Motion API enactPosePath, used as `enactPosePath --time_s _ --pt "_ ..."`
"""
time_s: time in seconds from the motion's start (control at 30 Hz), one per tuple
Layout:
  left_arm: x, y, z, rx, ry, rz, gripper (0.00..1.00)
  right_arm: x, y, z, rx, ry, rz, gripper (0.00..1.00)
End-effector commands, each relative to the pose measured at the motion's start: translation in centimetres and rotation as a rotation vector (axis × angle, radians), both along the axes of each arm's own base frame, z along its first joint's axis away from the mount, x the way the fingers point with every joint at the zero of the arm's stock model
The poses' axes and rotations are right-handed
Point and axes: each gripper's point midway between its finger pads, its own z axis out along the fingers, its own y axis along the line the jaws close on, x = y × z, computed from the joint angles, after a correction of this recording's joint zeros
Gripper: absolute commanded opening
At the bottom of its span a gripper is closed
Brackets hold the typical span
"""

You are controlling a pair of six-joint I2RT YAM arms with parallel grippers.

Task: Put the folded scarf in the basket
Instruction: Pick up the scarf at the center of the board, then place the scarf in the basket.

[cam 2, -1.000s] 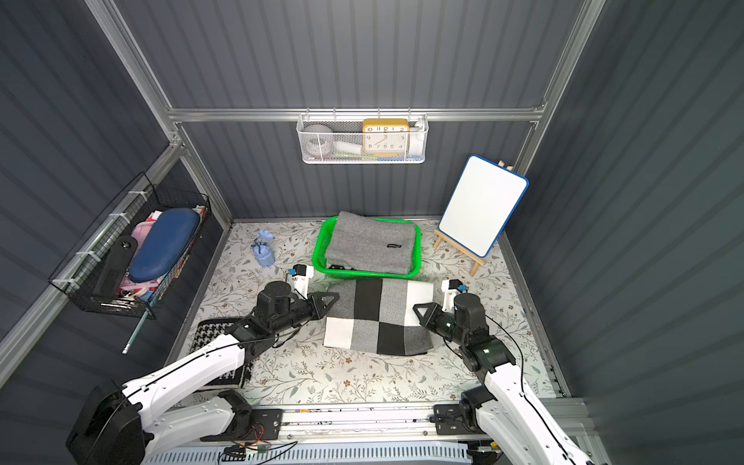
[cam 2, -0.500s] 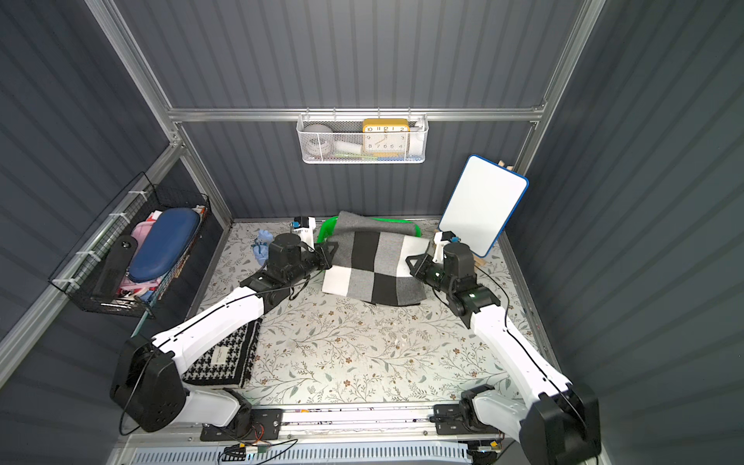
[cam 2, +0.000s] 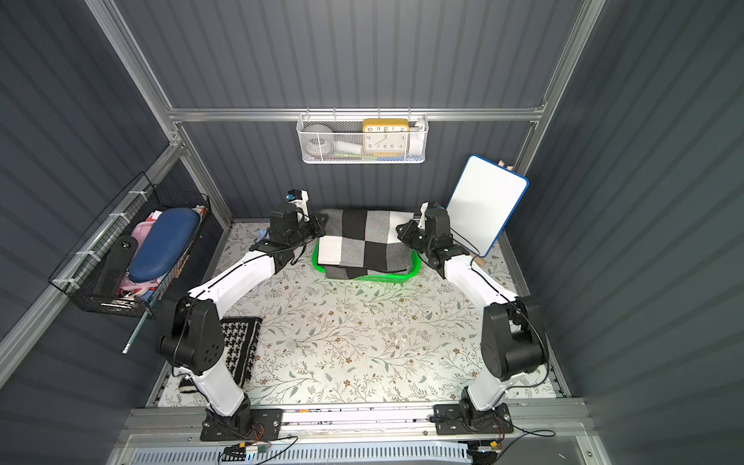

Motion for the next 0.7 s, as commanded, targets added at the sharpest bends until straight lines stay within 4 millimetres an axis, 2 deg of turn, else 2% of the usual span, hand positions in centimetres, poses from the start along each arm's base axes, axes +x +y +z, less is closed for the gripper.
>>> enactPosePath --time_s 0.0,0.1,0.23,0.33,0.43,0.53,0.67 --pt "2.1 -0.5 1.2 -0.008 -0.069 -0.037 0.00 2.7 -2.3 -0.2 0.001 -0.023 -0.073 0.00" --pt "3.8 -1.3 0.0 0.000 -0.052 -0.062 0.00 3.8 -2.9 -1.5 -0.013 0.009 -0.076 0.00" --pt "6.1 -2.1 0.8 0.023 -0.080 -0.087 0.00 4.5 -3.5 -2.6 -0.034 0.040 -0.076 0.00" --pt "6.9 -2.8 0.5 0.031 -0.073 -0.113 0.00 4.7 -3.8 -3.0 -0.044 0.051 -0.085 0.00" --pt "7.8 -3.1 1.7 0.029 -0.112 -0.123 0.00 4.8 -4.0 -3.1 -0.046 0.055 -0.095 0.00" --pt "7.8 -3.1 1.8 0.032 -0.093 -0.123 0.00 4.9 -4.0 -3.4 -0.051 0.071 -0.095 0.00" --pt "6.9 -2.9 -0.5 0.018 -0.050 -0.126 0.00 5.0 -3.9 -4.2 -0.078 0.106 -0.078 0.02"
